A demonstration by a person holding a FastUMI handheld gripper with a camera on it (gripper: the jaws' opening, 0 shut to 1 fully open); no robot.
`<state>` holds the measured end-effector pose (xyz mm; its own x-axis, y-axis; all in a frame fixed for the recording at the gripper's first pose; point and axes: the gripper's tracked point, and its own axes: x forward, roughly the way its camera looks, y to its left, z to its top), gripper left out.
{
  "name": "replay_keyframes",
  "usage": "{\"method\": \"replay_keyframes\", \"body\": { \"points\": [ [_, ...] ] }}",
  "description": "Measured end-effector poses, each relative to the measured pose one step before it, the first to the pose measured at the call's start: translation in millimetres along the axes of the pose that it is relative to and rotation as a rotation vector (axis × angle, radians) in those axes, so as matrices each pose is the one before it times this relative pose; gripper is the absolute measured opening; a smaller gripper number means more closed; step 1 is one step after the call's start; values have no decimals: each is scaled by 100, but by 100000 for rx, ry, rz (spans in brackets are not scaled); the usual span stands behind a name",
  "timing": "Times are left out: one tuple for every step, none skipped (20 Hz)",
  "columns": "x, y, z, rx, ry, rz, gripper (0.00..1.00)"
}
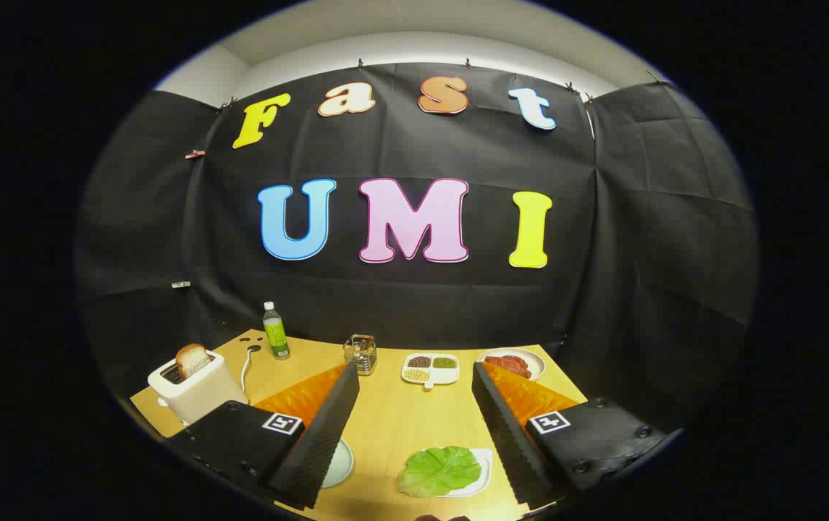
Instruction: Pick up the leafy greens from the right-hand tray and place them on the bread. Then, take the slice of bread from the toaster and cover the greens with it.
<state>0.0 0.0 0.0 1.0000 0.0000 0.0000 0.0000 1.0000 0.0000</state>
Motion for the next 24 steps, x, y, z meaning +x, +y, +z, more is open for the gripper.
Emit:
{"method": "replay_keyframes", "body": {
  "points": [
    [-12,-12,117,-458,-186,260,97],
    [70,-35,103,-653,-301,244,97],
    [-100,-82,-11,-482,-390,161,97],
    [-19,-132,-7,47,-27,65,97],
    [21,-60,-54,430,282,118,97],
    [-25,-73,-133,644,350,67,97],
    [6,-97,54,602,419,-134,97],
    [17,-74,-19,494,369,-153,97],
    [102,-107,-61,369,427,-126,97],
    [27,-123,-83,249,390,-187,97],
    [-4,-88,-46,242,336,-100,97],
    [52,-80,-62,115,449,-140,97],
    [38,-76,-84,161,290,-22,97],
    [114,-114,-57,246,273,-95,97],
    [57,-31,-9,176,318,-47,97],
    [121,-9,-77,142,510,-65,97],
    [95,48,-227,105,717,265,97],
    [125,-30,-195,193,748,277,97],
    [127,-10,-41,353,277,264,98],
    [123,-56,32,204,353,23,98],
    [77,-33,-136,118,373,215,97],
    [172,-44,-110,-33,356,172,97],
    [113,-87,-88,-159,129,43,98],
    [93,-187,-125,-86,419,11,98]
  ]
}}
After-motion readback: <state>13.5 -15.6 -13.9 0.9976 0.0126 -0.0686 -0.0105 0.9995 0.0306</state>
